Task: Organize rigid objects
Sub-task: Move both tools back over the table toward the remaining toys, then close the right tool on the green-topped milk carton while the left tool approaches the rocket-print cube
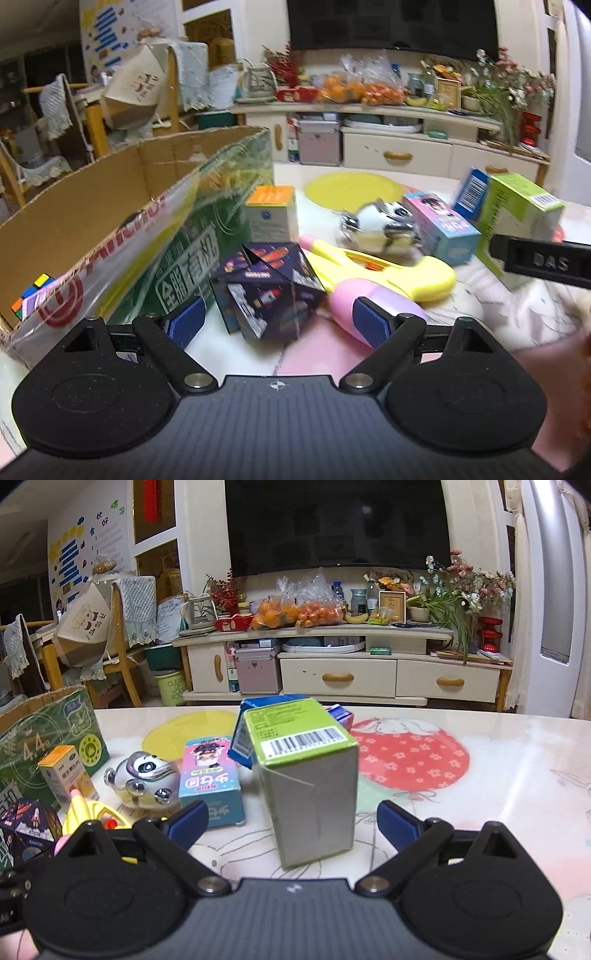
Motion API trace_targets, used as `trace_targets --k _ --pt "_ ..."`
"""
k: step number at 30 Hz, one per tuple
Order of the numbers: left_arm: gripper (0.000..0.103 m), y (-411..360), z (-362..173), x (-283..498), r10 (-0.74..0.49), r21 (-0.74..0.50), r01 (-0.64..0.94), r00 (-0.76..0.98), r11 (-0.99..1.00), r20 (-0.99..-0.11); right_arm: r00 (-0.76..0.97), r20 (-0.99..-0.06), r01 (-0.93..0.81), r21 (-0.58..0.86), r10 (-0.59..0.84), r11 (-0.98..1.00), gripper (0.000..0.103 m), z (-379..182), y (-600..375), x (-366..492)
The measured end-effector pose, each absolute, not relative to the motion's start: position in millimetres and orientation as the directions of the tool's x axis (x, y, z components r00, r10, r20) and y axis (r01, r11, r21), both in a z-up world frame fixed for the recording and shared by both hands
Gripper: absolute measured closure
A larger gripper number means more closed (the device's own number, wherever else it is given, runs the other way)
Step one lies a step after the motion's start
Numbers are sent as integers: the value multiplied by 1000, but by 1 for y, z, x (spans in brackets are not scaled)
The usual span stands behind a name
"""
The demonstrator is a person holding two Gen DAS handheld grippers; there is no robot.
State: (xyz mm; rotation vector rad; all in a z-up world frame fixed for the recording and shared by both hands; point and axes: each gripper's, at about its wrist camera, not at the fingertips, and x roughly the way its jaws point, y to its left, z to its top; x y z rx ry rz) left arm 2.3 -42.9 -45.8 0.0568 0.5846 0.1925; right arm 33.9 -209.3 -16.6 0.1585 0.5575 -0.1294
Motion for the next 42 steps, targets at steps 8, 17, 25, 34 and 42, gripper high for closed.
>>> trace_targets --k 8,17,25,34,42 --pt "0 -45 -49 19 210 131 -166 833 977 -512 845 -528 168 109 -86 980 4 -15 -215 36" --pt "0 -42 -49 16 112 101 -71 862 992 -495 840 -537 184 152 -75 971 4 -20 -224 42" --pt "0 -41 -49 17 76 82 -41 868 996 -490 837 -542 174 145 -69 974 4 -24 -218 49" --pt "11 -47 -56 29 158 180 -76 852 981 -499 856 -509 176 123 -90 977 15 -23 -215 49" --pt "13 -47 -53 29 153 178 -70 846 982 -510 853 -516 161 125 -74 979 51 -23 -217 51"
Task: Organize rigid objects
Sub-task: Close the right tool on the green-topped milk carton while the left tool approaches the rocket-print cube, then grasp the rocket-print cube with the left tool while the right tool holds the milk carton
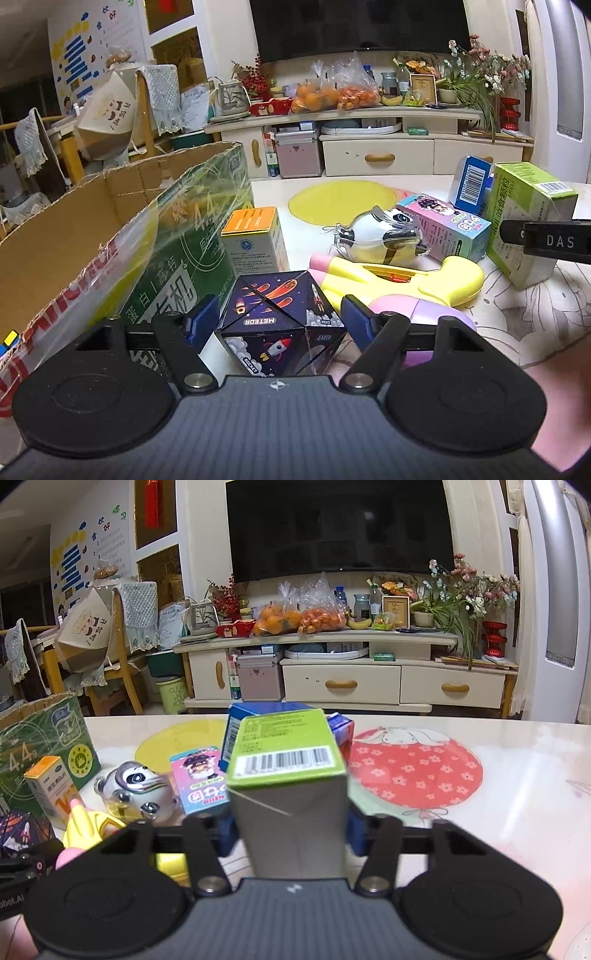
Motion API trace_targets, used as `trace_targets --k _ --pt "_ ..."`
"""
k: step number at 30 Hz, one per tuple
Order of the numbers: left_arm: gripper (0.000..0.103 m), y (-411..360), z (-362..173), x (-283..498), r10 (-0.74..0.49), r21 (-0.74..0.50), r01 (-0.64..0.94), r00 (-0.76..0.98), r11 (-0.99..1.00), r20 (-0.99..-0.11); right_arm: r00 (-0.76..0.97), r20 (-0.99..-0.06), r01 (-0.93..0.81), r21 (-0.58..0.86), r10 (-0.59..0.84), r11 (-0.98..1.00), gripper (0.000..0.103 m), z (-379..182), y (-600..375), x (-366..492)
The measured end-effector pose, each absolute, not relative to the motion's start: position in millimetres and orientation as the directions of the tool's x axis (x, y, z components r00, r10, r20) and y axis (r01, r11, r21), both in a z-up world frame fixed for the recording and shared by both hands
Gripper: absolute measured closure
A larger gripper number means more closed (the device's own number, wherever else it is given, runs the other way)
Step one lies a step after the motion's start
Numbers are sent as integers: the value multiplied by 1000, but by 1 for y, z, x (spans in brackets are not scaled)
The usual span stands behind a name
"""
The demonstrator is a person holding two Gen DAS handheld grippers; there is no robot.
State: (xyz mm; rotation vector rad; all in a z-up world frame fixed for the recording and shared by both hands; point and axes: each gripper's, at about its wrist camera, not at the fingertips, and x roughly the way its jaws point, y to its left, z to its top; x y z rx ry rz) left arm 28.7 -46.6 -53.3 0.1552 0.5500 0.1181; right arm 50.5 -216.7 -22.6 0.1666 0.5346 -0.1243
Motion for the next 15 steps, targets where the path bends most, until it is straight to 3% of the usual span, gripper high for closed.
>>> trace_targets --k 15 --pt "20 -45 -38 10 83 138 -10 844 990 -530 847 -522 194 121 -103 974 53 -7 -210 24"
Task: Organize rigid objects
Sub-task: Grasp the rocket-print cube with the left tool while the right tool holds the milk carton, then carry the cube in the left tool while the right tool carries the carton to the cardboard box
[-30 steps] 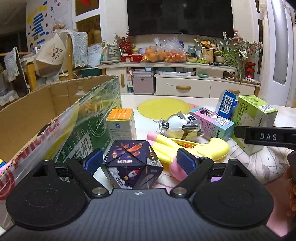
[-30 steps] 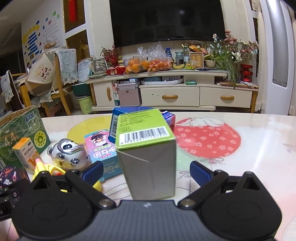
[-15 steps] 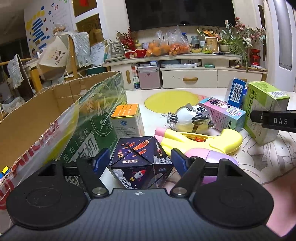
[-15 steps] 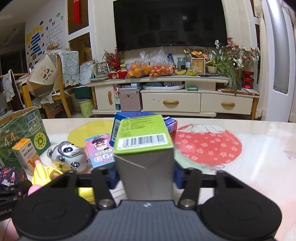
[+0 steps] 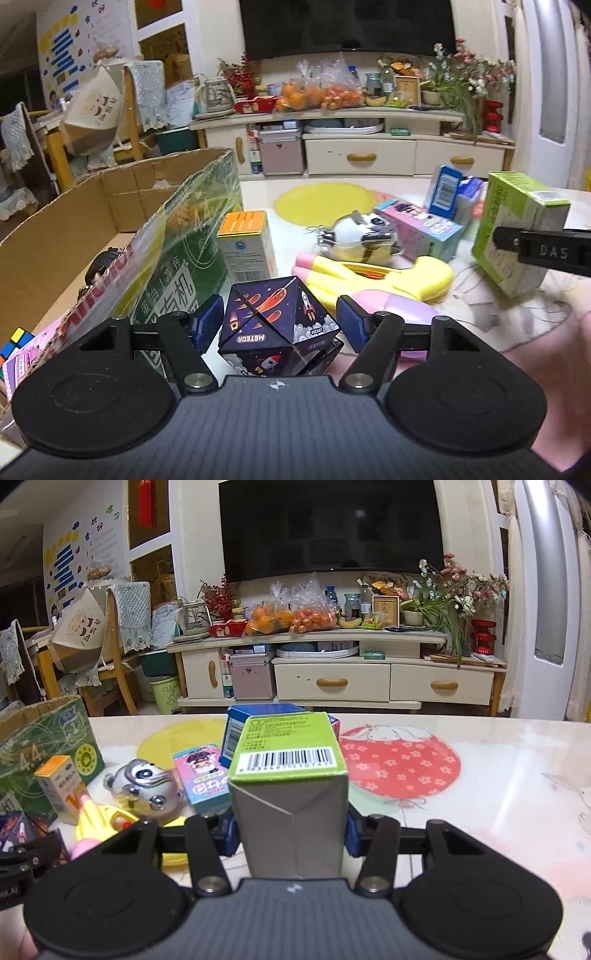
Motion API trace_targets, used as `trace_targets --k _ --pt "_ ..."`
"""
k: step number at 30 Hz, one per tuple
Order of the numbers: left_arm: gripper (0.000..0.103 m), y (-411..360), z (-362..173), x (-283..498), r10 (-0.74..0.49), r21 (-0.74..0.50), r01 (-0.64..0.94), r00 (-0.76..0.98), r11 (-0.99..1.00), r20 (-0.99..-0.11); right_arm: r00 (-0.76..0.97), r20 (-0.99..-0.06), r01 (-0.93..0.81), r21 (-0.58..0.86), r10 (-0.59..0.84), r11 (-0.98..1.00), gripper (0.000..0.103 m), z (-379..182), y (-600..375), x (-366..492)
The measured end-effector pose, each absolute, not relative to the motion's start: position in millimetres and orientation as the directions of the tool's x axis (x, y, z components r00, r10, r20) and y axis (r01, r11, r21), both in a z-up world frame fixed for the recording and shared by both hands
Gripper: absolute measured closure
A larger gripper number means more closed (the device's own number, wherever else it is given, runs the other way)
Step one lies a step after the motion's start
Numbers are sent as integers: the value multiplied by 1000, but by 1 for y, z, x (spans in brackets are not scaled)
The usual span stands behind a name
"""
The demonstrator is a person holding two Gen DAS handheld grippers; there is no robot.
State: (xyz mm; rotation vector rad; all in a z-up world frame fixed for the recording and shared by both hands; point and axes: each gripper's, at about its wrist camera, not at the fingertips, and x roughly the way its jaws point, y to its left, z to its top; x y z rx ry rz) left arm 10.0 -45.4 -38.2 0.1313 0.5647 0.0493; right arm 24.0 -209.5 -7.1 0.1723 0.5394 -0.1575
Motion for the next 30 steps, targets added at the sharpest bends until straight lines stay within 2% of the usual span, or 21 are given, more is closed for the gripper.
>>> trace_targets --k 19,30 --pt "22 -39 -14 -11 -90 55 143 833 988 -547 814 -557 252 85 -164 964 53 -3 -170 -12" --pt "22 -24 12 -18 -144 -13 159 855 987 -498 809 -563 239 52 -170 970 53 12 -146 -33"
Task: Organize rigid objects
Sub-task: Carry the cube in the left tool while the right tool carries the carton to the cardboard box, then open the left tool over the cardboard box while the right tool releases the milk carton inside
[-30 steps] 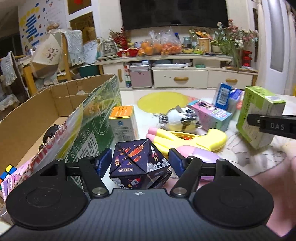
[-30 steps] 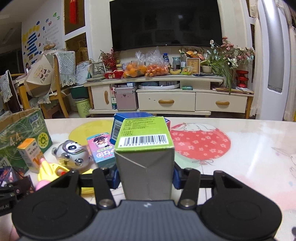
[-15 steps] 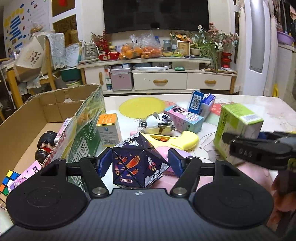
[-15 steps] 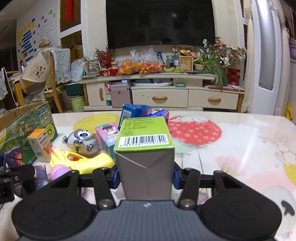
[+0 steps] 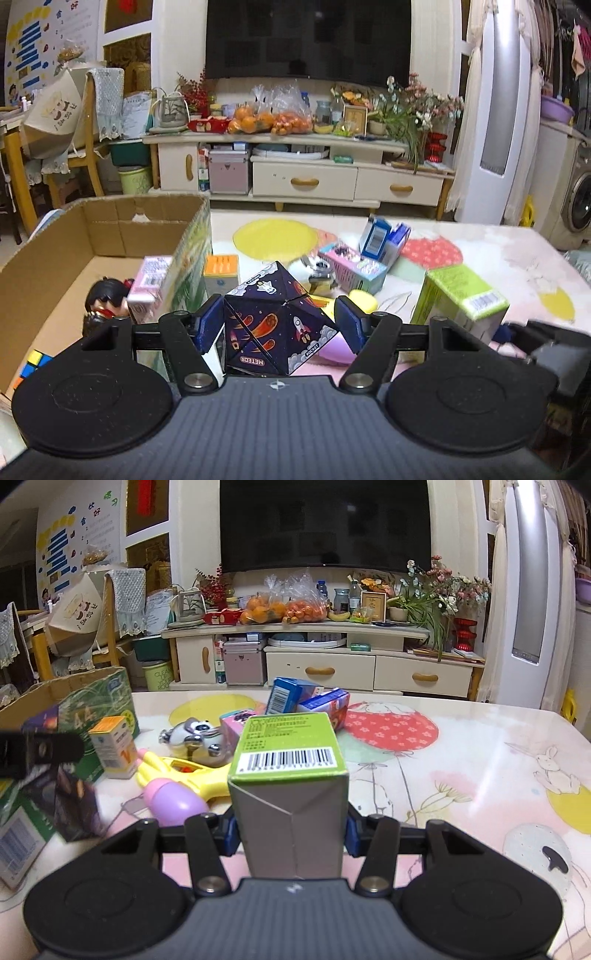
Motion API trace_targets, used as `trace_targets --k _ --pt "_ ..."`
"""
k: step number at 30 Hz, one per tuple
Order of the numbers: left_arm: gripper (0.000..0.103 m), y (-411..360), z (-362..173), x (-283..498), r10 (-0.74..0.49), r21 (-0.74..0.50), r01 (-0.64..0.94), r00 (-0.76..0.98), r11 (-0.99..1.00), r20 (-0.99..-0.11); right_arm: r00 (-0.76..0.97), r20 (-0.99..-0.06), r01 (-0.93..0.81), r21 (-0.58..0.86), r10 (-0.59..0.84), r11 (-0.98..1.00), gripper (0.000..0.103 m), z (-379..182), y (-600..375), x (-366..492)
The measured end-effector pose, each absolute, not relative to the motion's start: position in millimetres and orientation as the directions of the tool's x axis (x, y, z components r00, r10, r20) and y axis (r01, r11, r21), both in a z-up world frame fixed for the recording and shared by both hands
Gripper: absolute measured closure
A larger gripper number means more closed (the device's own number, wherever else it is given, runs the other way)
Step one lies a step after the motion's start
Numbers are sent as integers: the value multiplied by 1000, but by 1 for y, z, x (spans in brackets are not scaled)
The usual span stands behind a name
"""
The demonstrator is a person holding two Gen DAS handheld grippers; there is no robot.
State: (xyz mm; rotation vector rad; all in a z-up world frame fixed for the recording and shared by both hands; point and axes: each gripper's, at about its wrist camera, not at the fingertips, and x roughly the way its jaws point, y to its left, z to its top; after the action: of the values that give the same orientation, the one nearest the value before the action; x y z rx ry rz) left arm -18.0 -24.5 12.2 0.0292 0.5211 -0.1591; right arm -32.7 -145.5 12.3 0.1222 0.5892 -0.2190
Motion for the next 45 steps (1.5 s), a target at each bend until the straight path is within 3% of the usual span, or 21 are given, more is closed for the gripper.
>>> trace_targets --k 18,27,28,29,32,34,45 --pt "23 29 55 -28 -122 -89 93 899 992 -420 884 -466 43 6 -35 999 53 71 -69 -26" --pt "24 67 56 -15 -55 -137 -7 895 991 -443 904 -424 -72 -9 62 997 53 91 -29 -3" --pt "30 71 55 -13 -41 -141 -25 893 990 -448 903 -422 -90 -8 78 996 53 91 -24 1" --pt "43 75 56 -10 -23 -139 -45 892 989 -451 902 -421 -103 -5 92 995 53 91 -21 4" --pt "48 87 56 -3 10 -164 -100 880 981 -475 898 -420 -146 2 133 989 53 90 -8 15" --pt "64 93 53 1 33 -168 -134 866 976 -498 893 -422 -170 10 158 985 53 89 0 22" --pt "62 111 58 -1 130 -134 -229 849 964 -512 851 -454 -295 4 265 955 53 76 44 50"
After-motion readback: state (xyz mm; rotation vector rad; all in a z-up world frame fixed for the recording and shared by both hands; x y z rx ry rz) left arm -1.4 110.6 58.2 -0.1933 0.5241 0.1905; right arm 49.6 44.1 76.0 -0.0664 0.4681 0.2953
